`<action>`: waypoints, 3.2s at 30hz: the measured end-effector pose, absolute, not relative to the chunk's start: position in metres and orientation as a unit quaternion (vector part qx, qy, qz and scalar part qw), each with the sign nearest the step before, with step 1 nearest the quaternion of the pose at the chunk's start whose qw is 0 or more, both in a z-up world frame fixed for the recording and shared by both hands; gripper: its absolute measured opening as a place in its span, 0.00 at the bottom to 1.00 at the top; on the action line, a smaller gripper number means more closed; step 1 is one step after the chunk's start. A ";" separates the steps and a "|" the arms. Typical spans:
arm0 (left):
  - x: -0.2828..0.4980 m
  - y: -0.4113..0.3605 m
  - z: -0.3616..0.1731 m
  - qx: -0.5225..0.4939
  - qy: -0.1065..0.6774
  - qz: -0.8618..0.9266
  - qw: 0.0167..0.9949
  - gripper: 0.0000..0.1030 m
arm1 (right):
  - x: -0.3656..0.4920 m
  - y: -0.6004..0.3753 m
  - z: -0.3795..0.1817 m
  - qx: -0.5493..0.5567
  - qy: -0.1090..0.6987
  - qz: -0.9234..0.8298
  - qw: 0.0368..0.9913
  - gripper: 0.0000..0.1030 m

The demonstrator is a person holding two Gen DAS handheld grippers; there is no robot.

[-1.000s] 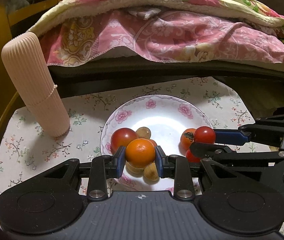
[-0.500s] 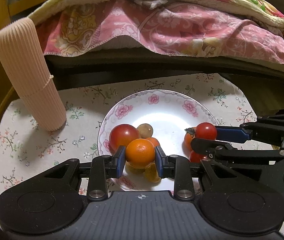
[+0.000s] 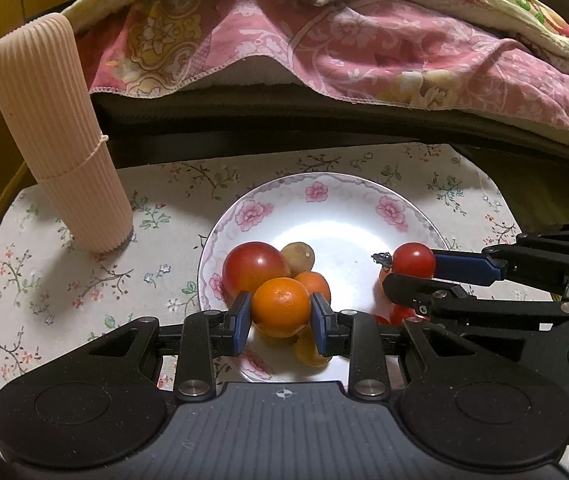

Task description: Organize fruits

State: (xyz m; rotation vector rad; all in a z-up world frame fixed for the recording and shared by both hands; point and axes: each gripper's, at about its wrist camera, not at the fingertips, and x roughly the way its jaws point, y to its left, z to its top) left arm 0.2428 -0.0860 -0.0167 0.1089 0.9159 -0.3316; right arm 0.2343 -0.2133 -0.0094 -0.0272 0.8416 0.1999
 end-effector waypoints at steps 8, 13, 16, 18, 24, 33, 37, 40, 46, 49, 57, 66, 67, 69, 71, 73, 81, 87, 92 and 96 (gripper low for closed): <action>0.244 -0.085 -0.017 0.051 0.440 -0.156 0.883 0.40 | 0.236 -0.214 -0.010 -0.011 0.407 0.098 0.908 0.31; 0.244 -0.082 -0.014 0.046 0.436 -0.154 0.886 0.45 | 0.235 -0.214 -0.009 -0.008 0.401 0.099 0.911 0.31; 0.245 -0.081 -0.013 0.043 0.434 -0.153 0.887 0.48 | 0.234 -0.214 -0.008 -0.004 0.398 0.099 0.912 0.31; 0.245 -0.081 -0.012 0.042 0.432 -0.153 0.888 0.50 | 0.234 -0.214 -0.007 -0.003 0.396 0.097 0.913 0.32; 0.245 -0.078 -0.008 0.038 0.425 -0.149 0.892 0.61 | 0.234 -0.220 -0.004 0.010 0.392 0.090 0.915 0.32; 0.242 -0.079 -0.002 0.045 0.412 -0.147 0.898 0.71 | 0.236 -0.235 0.001 0.061 0.393 0.082 0.914 0.34; 0.242 -0.079 -0.002 0.046 0.413 -0.143 0.898 0.72 | 0.236 -0.238 0.002 0.077 0.393 0.082 0.913 0.34; 0.242 -0.078 -0.002 0.046 0.412 -0.141 0.899 0.75 | 0.236 -0.244 0.002 0.109 0.395 0.091 0.908 0.34; 0.238 -0.077 -0.001 0.054 0.408 -0.132 0.902 0.82 | 0.235 -0.245 0.006 0.112 0.390 0.083 0.910 0.34; 0.236 -0.078 0.000 0.063 0.404 -0.123 0.904 0.83 | 0.234 -0.244 0.006 0.106 0.393 0.078 0.910 0.34; 0.222 -0.071 0.006 0.069 0.396 -0.099 0.910 0.95 | 0.222 -0.242 0.007 0.092 0.401 0.067 0.909 0.34; 0.197 -0.070 0.015 0.077 0.380 -0.086 0.918 1.00 | 0.191 -0.243 0.015 0.096 0.409 0.066 0.905 0.34; 0.194 -0.071 0.015 0.079 0.379 -0.085 0.918 1.00 | 0.188 -0.243 0.017 0.099 0.407 0.065 0.906 0.34; 0.188 -0.073 0.016 0.085 0.379 -0.083 0.918 1.00 | 0.182 -0.243 0.021 0.106 0.403 0.064 0.907 0.34; 0.183 -0.074 0.017 0.093 0.375 -0.079 0.919 1.00 | 0.175 -0.243 0.025 0.111 0.399 0.062 0.908 0.34; 0.176 -0.076 0.018 0.107 0.371 -0.071 0.920 1.00 | 0.169 -0.242 0.027 0.110 0.396 0.059 0.910 0.34; 0.155 -0.077 0.021 0.122 0.370 -0.066 0.919 1.00 | 0.143 -0.237 0.033 0.097 0.391 0.052 0.914 0.34; 0.141 -0.072 0.023 0.103 0.381 -0.072 0.916 1.00 | 0.125 -0.233 0.037 0.106 0.389 0.051 0.914 0.34; 0.124 -0.069 0.025 0.092 0.384 -0.075 0.916 1.00 | 0.108 -0.227 0.037 0.103 0.389 0.049 0.914 0.34; 0.111 -0.068 0.026 0.092 0.385 -0.075 0.915 1.00 | 0.095 -0.224 0.037 0.105 0.390 0.047 0.914 0.35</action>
